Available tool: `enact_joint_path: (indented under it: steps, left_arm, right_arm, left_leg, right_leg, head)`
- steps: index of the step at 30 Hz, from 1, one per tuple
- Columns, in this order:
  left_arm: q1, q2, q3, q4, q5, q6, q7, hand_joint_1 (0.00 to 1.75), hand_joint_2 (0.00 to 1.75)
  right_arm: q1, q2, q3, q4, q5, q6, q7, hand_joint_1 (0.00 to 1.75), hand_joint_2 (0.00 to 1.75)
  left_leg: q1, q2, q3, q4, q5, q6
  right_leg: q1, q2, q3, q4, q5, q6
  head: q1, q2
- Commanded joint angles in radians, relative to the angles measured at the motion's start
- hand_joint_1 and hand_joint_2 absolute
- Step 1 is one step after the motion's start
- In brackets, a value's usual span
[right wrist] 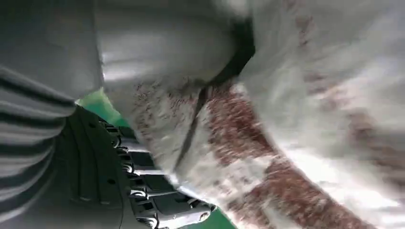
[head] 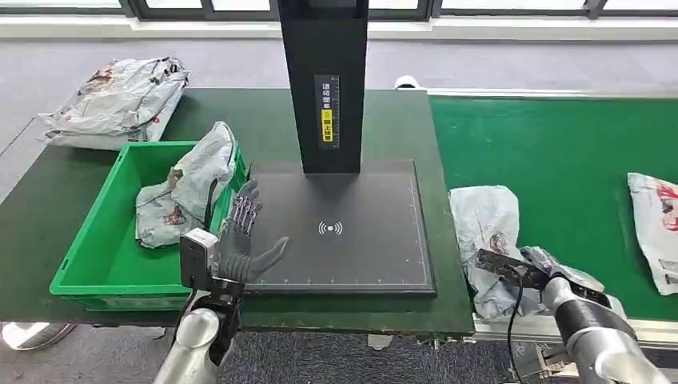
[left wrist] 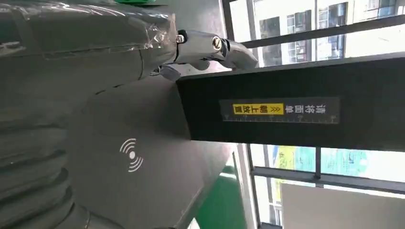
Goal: Moved the parcel from conveyor to table for the left to box.
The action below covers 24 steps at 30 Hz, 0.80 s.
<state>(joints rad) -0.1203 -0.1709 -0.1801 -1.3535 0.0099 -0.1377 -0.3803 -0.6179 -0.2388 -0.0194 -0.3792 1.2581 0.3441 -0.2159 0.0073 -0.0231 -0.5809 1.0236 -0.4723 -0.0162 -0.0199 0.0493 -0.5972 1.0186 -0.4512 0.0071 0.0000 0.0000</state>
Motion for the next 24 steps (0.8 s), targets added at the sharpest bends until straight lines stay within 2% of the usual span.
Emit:
enact_joint_path:
  steps: [1, 2, 4, 9, 10, 12, 15, 19, 20, 24]
  left_arm:
    - [0.046, -0.004, 0.033, -0.015, -0.016, 0.007, 0.005, 0.00, 1.75]
    - [0.059, -0.009, 0.044, -0.026, -0.022, 0.034, 0.007, 0.00, 1.75]
    - [0.089, -0.006, 0.043, -0.053, -0.021, 0.049, 0.003, 0.00, 1.75]
    - [0.108, -0.005, 0.042, -0.059, -0.021, 0.067, -0.004, 0.00, 1.75]
    - [0.109, -0.003, 0.042, -0.060, -0.019, 0.070, -0.005, 0.00, 1.75]
    - [0.111, -0.001, 0.041, -0.058, -0.013, 0.075, -0.007, 0.00, 1.75]
    - [0.110, -0.007, 0.044, -0.053, -0.008, 0.086, -0.007, 0.00, 1.75]
    - [0.128, -0.026, 0.050, -0.064, -0.019, 0.111, -0.014, 0.00, 1.75]
    - [0.133, -0.029, 0.051, -0.069, -0.022, 0.112, -0.013, 0.00, 1.75]
    - [0.133, -0.028, 0.051, -0.070, -0.022, 0.112, -0.013, 0.00, 1.75]
  right_arm:
    - [-0.045, 0.099, -0.027, 0.079, -0.195, -0.023, 0.004, 1.75, 1.75]
    - [-0.067, 0.139, -0.191, 0.079, -0.364, -0.011, -0.067, 1.75, 1.75]
    - [-0.098, 0.160, -0.326, 0.030, -0.571, 0.026, -0.058, 1.75, 1.75]
    - [-0.071, 0.160, -0.312, -0.049, -0.745, 0.063, -0.066, 1.75, 1.75]
    - [-0.056, 0.161, -0.311, -0.067, -0.782, 0.070, -0.076, 1.75, 1.75]
    - [-0.030, 0.160, -0.309, -0.093, -0.865, 0.091, -0.077, 1.75, 1.75]
    - [-0.014, 0.177, -0.397, -0.113, -1.030, 0.160, -0.071, 1.75, 1.75]
    - [0.044, 0.202, -0.369, -0.307, -1.237, 0.101, -0.064, 1.75, 1.75]
    - [0.065, 0.205, -0.340, -0.384, -1.296, 0.092, -0.023, 1.75, 1.75]
    - [0.075, 0.204, -0.325, -0.413, -1.319, 0.082, 0.001, 1.75, 1.75]
  left_leg:
    - [0.002, 0.003, 0.003, -0.003, 0.002, 0.000]
    - [0.002, 0.004, 0.008, -0.002, 0.001, 0.000]
    - [0.002, 0.006, 0.008, -0.003, 0.002, -0.001]
    - [0.001, 0.008, 0.000, -0.002, 0.001, -0.001]
    - [0.002, 0.002, 0.000, -0.001, 0.002, -0.001]
    - [0.002, 0.001, 0.001, -0.003, 0.003, -0.001]
    - [0.002, -0.005, 0.001, -0.003, 0.004, -0.001]
    - [0.001, -0.007, -0.001, -0.002, 0.004, -0.001]
    - [0.002, -0.006, -0.001, -0.002, 0.004, -0.001]
    - [0.002, -0.007, -0.002, -0.002, 0.004, -0.001]
  right_leg:
    - [0.002, -0.003, 0.000, -0.003, 0.002, -0.002]
    - [0.002, -0.001, 0.000, -0.002, 0.001, -0.002]
    - [0.002, -0.001, -0.001, -0.002, 0.002, -0.002]
    - [0.001, 0.001, -0.006, 0.000, 0.002, -0.002]
    - [0.002, -0.002, -0.006, 0.000, 0.001, -0.002]
    - [0.002, -0.007, -0.005, -0.002, 0.001, -0.003]
    - [0.003, -0.013, -0.004, -0.003, 0.001, -0.002]
    - [0.001, -0.014, -0.006, -0.001, 0.000, -0.002]
    - [0.002, -0.013, -0.005, -0.001, 0.001, -0.002]
    - [0.001, -0.015, -0.006, -0.001, 0.000, -0.002]
  head:
    - [0.000, 0.000]
    - [0.000, 0.000]
    - [0.000, 0.000]
    - [0.000, 0.000]
    - [0.000, 0.000]
    - [0.000, 0.000]
    - [0.000, 0.000]
    - [0.000, 0.000]
    - [0.000, 0.000]
    - [0.000, 0.000]
